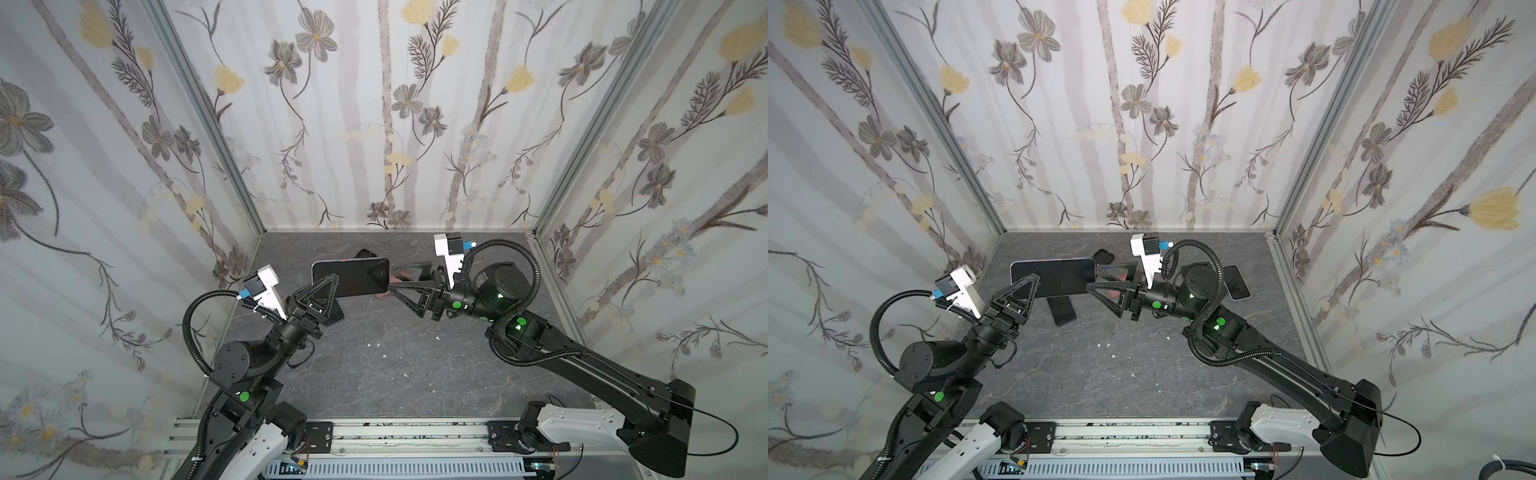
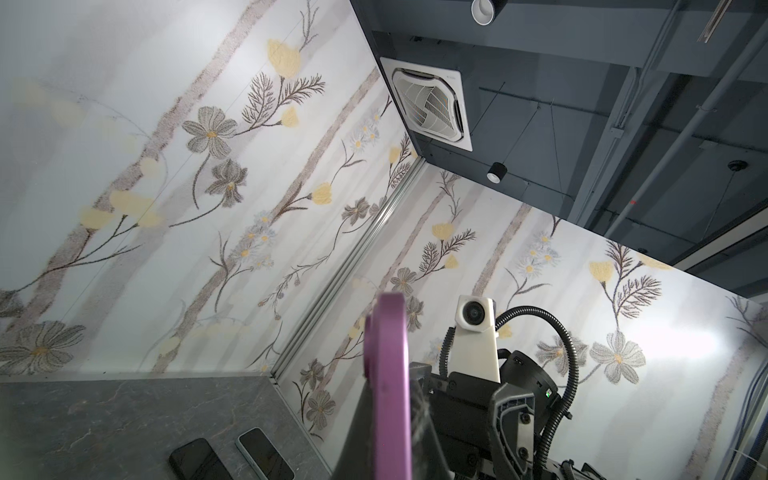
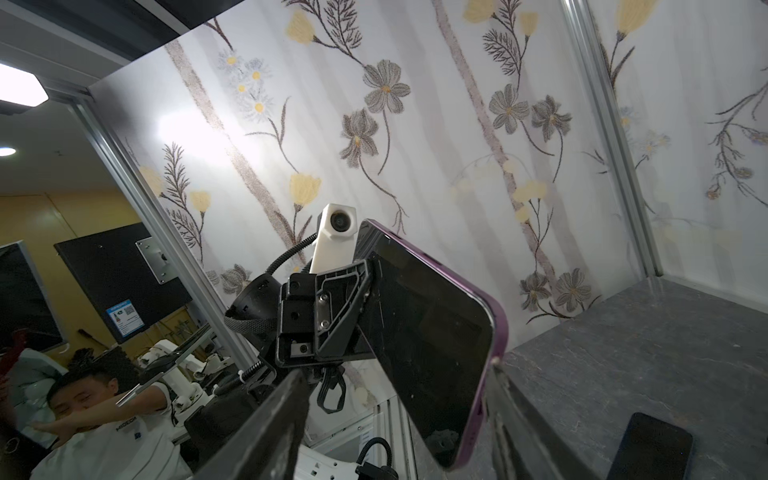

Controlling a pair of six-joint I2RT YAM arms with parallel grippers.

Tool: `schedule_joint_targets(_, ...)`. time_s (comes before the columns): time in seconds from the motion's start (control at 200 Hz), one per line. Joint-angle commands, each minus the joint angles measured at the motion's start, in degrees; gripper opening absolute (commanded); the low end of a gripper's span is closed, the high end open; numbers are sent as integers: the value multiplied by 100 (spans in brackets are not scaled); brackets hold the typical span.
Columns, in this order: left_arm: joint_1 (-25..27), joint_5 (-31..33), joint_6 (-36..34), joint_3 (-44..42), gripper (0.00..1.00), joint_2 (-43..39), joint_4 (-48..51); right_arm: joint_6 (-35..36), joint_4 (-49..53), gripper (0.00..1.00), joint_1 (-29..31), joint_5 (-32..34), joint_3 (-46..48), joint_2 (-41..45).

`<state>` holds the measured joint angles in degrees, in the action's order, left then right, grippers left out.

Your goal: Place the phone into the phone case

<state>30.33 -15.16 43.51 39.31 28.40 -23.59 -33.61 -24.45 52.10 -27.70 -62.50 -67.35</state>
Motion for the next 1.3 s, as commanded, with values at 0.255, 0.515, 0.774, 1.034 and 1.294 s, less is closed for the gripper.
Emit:
schedule_joint_targets(0.255, -1, -468, 151, 33, 0, 136, -1006, -630, -1035, 29, 2, -951, -148, -390)
schedule_joint_targets(0.515, 0, -402, 148, -44, 0, 147, -787, -919, -1627, 23, 11, -1127, 11, -397)
schedule_joint_targets(0.774, -1, -491, 246, -111, 0, 408, -1011, -929, -1693, 10, -20, -1254, -16, -485)
schedule_joint_targets(1.034, -3, 753, -347, 185, 72, 678, 3, -803, -1078, 0, -378, -811, 95, -102)
schedule_joint_targets(1.294, -5, 2485, -959, 825, 78, 1973, 1458, 48, 1620, 0, -1488, 1084, 118, 750)
